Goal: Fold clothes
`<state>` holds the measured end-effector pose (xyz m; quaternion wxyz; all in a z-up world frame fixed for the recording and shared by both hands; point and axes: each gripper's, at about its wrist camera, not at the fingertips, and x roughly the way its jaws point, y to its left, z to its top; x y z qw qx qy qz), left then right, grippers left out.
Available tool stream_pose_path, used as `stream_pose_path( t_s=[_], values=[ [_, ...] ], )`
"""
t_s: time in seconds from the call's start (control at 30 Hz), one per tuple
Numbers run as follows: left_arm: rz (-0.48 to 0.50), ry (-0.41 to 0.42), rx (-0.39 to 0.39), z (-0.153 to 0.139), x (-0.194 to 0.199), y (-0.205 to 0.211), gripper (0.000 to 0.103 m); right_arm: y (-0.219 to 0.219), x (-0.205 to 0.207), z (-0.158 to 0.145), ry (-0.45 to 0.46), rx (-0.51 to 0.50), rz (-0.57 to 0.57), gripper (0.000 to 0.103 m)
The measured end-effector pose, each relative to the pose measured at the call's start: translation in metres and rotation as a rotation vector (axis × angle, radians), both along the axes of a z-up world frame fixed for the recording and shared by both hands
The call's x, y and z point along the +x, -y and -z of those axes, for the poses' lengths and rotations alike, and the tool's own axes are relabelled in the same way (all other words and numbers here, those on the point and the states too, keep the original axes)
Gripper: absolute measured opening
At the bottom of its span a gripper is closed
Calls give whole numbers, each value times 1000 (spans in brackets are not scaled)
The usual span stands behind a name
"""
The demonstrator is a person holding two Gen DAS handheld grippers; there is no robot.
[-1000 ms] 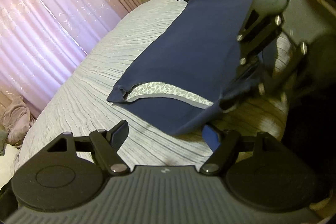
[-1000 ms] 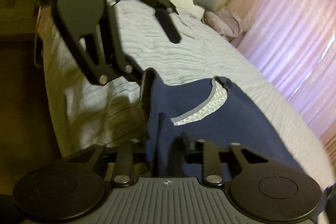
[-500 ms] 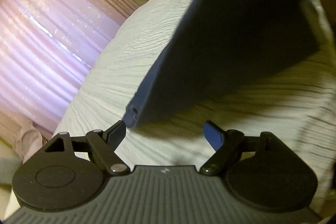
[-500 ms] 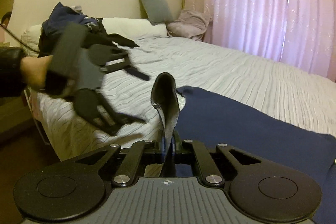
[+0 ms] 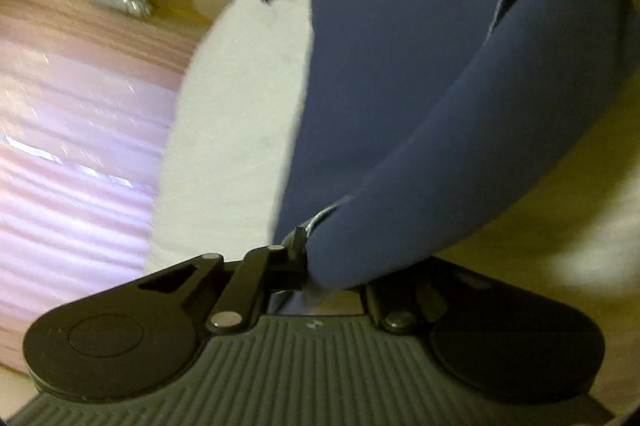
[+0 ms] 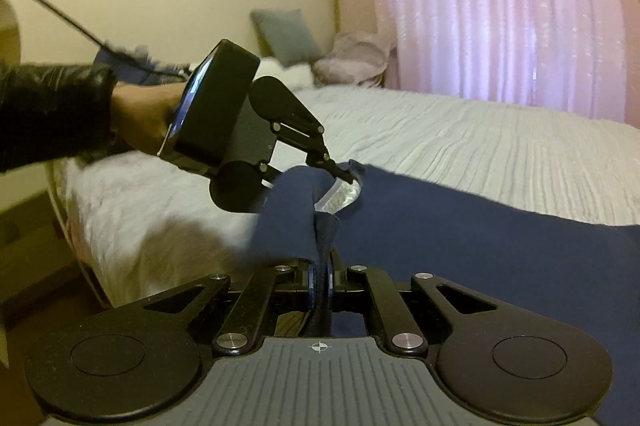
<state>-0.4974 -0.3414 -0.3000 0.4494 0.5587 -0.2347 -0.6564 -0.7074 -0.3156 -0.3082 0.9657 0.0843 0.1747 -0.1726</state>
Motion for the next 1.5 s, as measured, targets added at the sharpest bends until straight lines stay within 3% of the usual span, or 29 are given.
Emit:
stream_pose_path(
  t_s=[0.13, 0.23, 0.37, 0.47, 0.6, 0.8, 0.9, 1.03, 1.13, 1.23, 1.5],
  values=[
    [95, 15, -71, -36, -57, 27, 6, 8, -42, -14, 105, 29, 102, 4],
    [190, 36, -90, -42, -111, 56, 7, 19, -89, -19, 179, 68, 229, 4],
    [271, 48, -21, -15, -178, 97, 14, 39, -141, 3, 215, 195, 387, 4],
    [288, -3, 34, 6, -203, 112, 19, 56, -168, 31, 213, 319, 469, 4],
    [227, -124, 57, 5, -187, 111, 37, 65, -185, 51, 212, 409, 493, 4],
    [51, -270, 46, -19, -143, 84, 39, 73, -191, 52, 267, 466, 480, 4],
    [5, -301, 52, -19, -131, 68, 40, 68, -199, 43, 311, 477, 499, 3],
    [-3, -303, 92, -3, -130, 51, 42, 58, -205, 56, 284, 504, 525, 3],
    [3, -301, 93, 6, -133, 37, 42, 61, -214, 66, 322, 572, 563, 3],
    [-4, -333, 90, 6, -129, 34, 42, 58, -217, 56, 295, 499, 587, 3],
    [-3, -383, 114, 7, -123, 13, 43, 48, -249, 56, 257, 516, 692, 3]
  ],
)
